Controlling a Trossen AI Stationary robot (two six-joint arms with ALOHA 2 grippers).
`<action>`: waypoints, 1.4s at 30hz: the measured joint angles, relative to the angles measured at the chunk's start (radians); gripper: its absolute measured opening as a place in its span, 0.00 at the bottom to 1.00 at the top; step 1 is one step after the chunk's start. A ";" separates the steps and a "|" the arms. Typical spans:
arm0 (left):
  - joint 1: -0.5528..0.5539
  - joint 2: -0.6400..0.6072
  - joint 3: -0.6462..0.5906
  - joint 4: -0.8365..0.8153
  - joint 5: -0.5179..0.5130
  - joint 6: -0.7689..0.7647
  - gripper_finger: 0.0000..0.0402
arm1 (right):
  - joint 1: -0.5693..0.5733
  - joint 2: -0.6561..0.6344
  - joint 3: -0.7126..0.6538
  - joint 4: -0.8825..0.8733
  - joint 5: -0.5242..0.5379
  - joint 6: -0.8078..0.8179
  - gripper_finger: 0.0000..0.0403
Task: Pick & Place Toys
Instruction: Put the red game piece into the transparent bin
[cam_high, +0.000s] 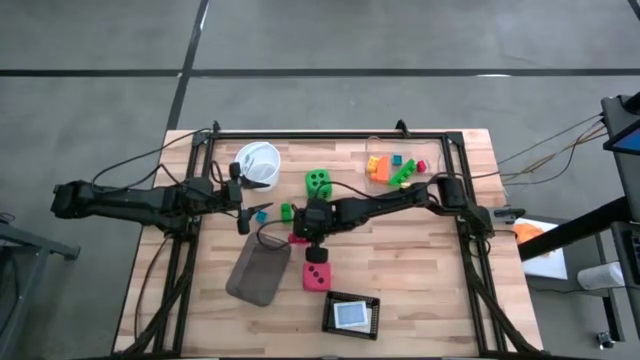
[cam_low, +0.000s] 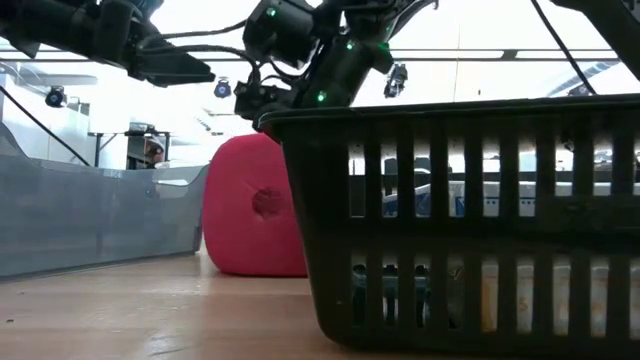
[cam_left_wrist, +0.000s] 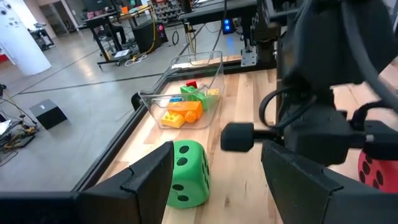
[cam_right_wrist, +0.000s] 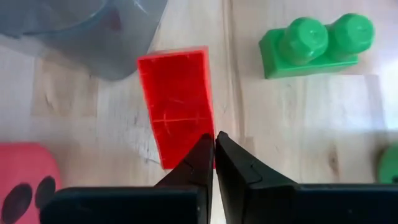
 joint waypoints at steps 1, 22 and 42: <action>0.000 0.000 0.000 -0.001 0.000 0.000 0.61 | 0.001 -0.004 0.000 -0.010 0.007 -0.003 0.04; 0.001 0.000 -0.004 0.003 0.000 0.000 0.61 | -0.007 -0.024 0.001 -0.061 -0.017 -0.031 0.04; 0.001 0.000 -0.004 0.003 0.000 0.000 0.61 | -0.019 -0.023 0.038 -0.109 -0.039 0.066 0.52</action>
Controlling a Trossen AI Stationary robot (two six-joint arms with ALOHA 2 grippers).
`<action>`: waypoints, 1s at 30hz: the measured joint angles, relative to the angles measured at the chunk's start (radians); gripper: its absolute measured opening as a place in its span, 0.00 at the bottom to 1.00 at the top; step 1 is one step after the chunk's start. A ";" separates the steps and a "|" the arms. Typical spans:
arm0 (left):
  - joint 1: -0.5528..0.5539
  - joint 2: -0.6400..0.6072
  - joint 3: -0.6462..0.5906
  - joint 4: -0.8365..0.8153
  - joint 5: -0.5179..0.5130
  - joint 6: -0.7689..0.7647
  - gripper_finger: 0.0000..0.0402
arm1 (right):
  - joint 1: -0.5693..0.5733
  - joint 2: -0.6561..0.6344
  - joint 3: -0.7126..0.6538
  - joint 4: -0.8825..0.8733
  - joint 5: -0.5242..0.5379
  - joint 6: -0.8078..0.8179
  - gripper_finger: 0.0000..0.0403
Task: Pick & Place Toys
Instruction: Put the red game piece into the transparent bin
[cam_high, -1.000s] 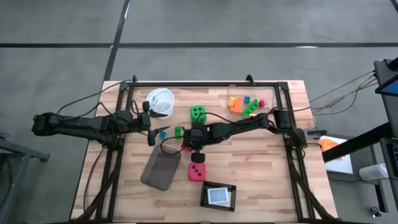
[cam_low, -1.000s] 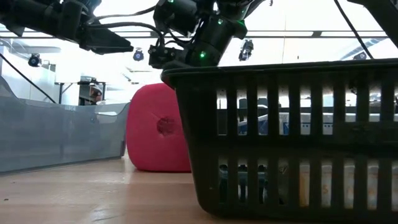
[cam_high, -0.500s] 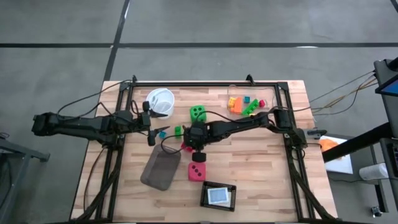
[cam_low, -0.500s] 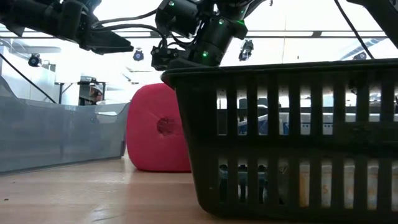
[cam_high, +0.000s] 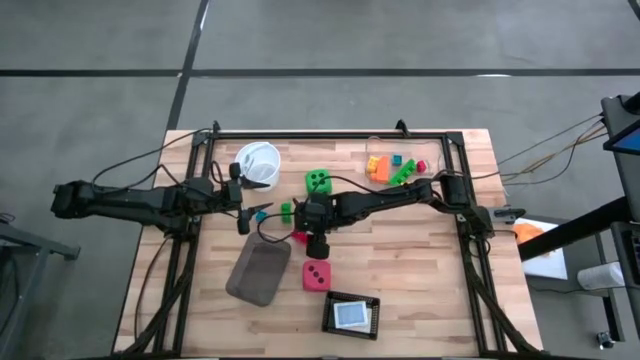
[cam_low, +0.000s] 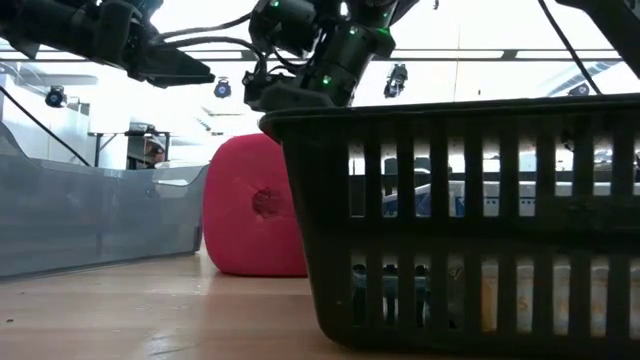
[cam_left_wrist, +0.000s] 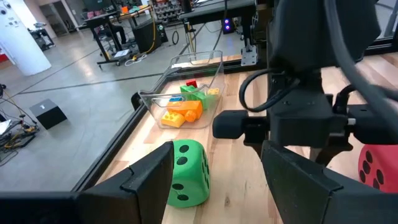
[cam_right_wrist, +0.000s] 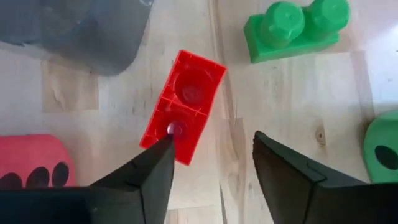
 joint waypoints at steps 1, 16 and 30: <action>0.000 0.000 0.000 0.000 0.000 0.000 0.61 | -0.002 0.002 0.000 -0.001 -0.001 0.004 0.53; 0.001 0.000 0.000 0.002 0.000 0.000 0.61 | -0.013 0.054 -0.001 0.024 -0.002 0.011 0.52; 0.002 0.000 -0.001 -0.003 -0.015 0.019 0.61 | -0.010 0.048 0.000 0.017 0.097 -0.019 0.05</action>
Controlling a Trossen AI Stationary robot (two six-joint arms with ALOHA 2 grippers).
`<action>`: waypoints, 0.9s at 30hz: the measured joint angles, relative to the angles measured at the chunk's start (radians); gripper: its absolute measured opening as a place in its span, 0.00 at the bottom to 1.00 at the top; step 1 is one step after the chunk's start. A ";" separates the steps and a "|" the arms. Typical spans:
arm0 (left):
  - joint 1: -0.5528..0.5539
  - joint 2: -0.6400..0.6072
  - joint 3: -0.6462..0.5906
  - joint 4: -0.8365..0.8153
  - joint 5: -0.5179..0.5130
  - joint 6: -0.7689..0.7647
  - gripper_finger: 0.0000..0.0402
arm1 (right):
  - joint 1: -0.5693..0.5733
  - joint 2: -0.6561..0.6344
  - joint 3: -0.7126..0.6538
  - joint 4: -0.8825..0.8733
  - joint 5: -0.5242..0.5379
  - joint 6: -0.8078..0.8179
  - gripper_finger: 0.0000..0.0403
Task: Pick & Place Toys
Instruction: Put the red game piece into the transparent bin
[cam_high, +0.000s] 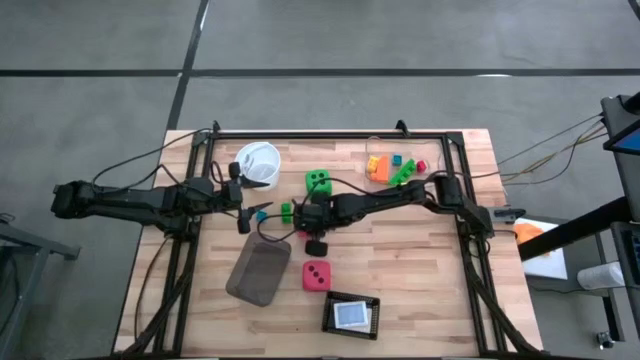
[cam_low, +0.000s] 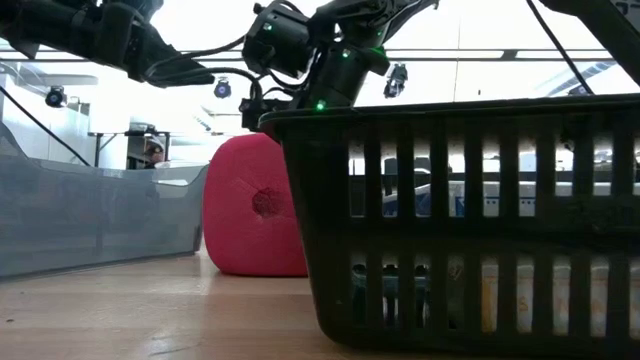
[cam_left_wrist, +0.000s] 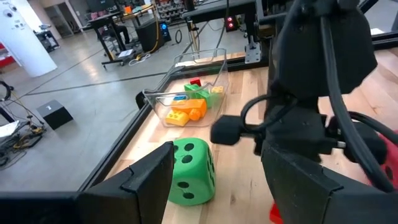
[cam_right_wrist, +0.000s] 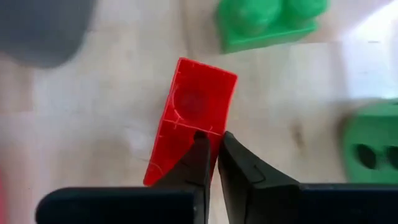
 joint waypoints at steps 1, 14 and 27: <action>0.000 0.000 0.000 0.000 0.000 0.004 0.61 | 0.002 -0.004 -0.001 -0.004 0.020 -0.009 0.05; 0.000 -0.001 0.000 -0.003 0.000 0.015 0.61 | 0.061 -0.129 -0.010 0.021 0.097 -0.103 0.04; -0.001 -0.001 0.000 -0.007 0.019 0.009 0.61 | 0.174 -0.302 -0.531 0.939 -0.028 -0.210 0.04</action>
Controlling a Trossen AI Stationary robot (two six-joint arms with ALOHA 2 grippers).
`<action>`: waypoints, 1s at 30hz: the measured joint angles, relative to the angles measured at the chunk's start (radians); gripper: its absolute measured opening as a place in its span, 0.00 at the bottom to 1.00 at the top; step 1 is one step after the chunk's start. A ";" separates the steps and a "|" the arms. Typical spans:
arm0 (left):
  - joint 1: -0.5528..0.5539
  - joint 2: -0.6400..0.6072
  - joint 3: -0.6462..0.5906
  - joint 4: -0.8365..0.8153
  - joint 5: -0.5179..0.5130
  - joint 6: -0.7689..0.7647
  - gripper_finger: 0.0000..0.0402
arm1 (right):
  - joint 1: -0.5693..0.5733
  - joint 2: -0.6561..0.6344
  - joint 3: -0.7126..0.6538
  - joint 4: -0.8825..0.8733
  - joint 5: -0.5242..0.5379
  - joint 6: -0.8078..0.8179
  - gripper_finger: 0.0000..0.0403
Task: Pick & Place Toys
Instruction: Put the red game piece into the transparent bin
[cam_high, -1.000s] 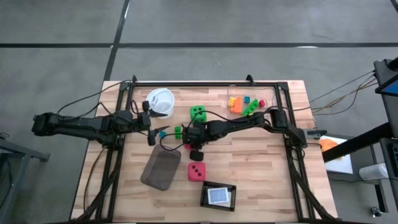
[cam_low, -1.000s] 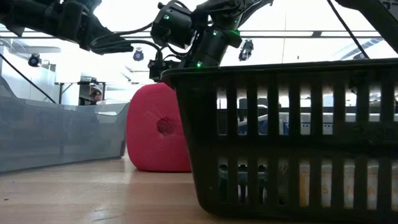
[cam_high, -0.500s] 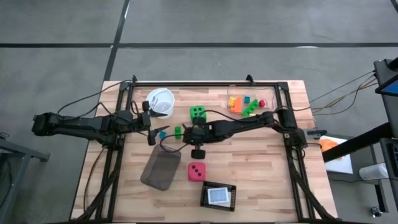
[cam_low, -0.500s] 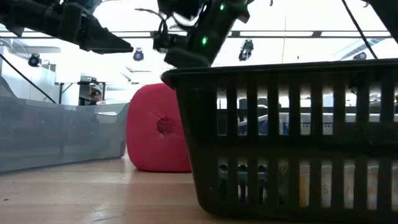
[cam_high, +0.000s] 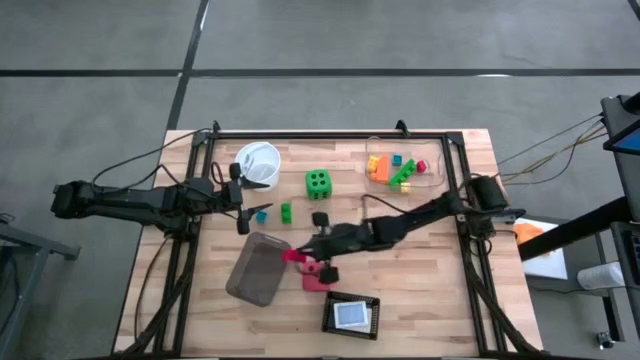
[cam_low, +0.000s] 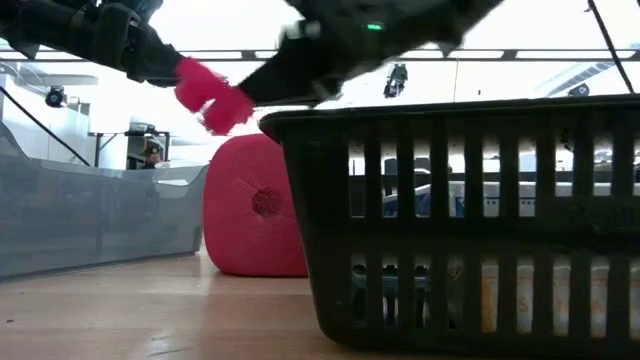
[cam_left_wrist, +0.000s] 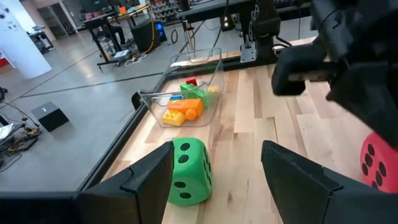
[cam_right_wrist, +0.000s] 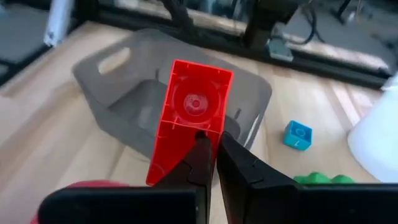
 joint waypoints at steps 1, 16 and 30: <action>0.000 0.001 0.000 0.000 0.000 -0.001 0.61 | 0.003 -0.024 -0.048 0.055 -0.001 0.000 0.04; 0.001 0.016 0.000 0.000 0.011 -0.005 0.61 | -0.028 -0.541 -0.676 0.478 0.409 0.018 0.04; 0.001 0.029 0.000 0.016 0.011 -0.006 0.61 | -0.294 -0.880 -0.752 -0.091 0.749 0.208 0.04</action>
